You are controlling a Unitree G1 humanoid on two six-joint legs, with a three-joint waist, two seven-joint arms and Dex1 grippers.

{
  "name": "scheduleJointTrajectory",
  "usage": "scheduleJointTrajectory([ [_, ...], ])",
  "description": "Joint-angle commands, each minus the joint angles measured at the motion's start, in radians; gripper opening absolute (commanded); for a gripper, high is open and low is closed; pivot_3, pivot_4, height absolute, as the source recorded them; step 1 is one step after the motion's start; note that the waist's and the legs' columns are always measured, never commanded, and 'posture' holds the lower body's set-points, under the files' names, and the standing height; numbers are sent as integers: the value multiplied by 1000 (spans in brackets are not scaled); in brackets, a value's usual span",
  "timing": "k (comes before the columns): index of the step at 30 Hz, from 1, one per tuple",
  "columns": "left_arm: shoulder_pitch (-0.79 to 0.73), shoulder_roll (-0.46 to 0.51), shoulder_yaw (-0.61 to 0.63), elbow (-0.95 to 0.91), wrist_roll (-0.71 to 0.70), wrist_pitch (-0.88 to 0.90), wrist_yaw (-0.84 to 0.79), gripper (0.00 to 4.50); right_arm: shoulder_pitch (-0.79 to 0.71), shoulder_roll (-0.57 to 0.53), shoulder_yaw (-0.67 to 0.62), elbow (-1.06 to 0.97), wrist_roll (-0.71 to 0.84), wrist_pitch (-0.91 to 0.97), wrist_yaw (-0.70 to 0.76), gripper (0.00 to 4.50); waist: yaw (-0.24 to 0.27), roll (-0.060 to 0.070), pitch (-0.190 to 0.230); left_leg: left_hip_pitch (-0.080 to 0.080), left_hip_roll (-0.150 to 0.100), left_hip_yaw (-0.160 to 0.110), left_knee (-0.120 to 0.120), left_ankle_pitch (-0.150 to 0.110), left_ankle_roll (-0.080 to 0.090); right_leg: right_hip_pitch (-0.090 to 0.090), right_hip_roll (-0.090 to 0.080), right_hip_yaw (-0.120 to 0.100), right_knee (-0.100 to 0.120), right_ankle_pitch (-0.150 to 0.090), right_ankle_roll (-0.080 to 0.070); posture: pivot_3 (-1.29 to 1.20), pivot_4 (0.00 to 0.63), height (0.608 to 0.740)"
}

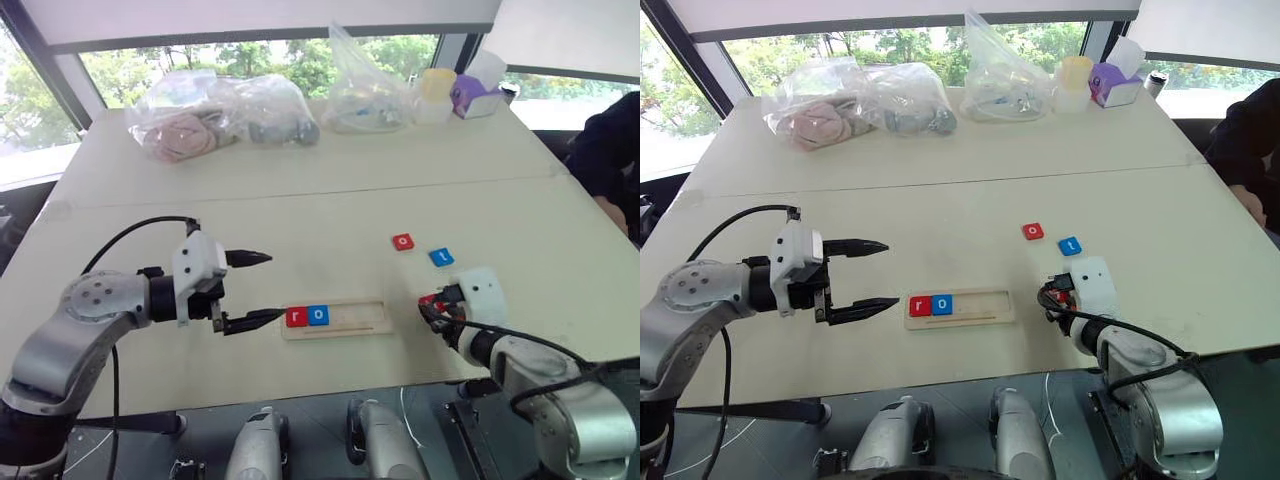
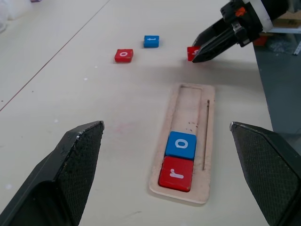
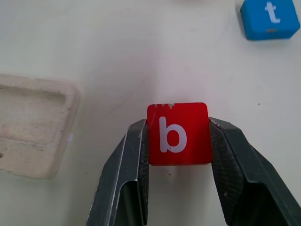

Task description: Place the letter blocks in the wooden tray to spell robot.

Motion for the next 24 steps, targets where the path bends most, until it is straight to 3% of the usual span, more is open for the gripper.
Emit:
scheduleJointTrajectory([
  [1, -24, 10, -4, 3, 17, -28, -13, 4500, 21, 14, 7, -17, -5, -41, -19, 1189, 0, 0, 0, 0, 0, 0, 0, 0, 0, 0, 0, 0, 0, 0, 0, 0, 150, 740],
  [6, -35, 3, -12, 7, 27, -32, -10, 4500, 36, 13, 33, 6, -11, -80, -32, 1189, 0, 0, 0, -1, 0, 0, 0, 0, 0, 0, 0, 0, 0, 0, 0, 0, 150, 740],
  [11, -28, -1, -23, -3, 32, -36, -3, 4500, 33, -39, 52, 22, 7, -111, 7, 3670, 0, 0, 0, 0, 0, 0, 0, 0, 0, 0, 0, 0, 0, 0, 0, 0, 150, 740],
  [13, -25, 1, -21, -2, 34, -41, -5, 4500, 26, -153, 72, 6, 39, -155, 117, 4418, 0, 1, 0, 0, 0, 0, 0, 0, 0, 0, 0, 0, 0, 0, 0, 0, 150, 740],
  [19, -28, -3, -23, 18, 46, -61, -13, 4500, 43, -612, 13, 79, 148, -452, 627, 4418, 3, 0, 4, 0, -2, -1, 0, 0, 1, 1, 0, -1, -3, 0, 1, 0, 150, 740],
  [21, -37, -9, -32, 26, 52, -69, -12, 4500, 29, -701, 22, 193, 120, -591, 731, 4418, 4, -1, 4, 0, -2, -1, 0, 0, 1, 2, 0, -1, -4, 0, 1, 0, 150, 740],
  [24, -46, -17, -38, 31, 63, -76, -8, 4500, -23, -744, 64, 360, 69, -782, 808, 4418, 3, -2, 5, 0, -2, -1, 0, 0, 1, 4, 2, -2, -9, 0, 1, 0, 150, 740],
])
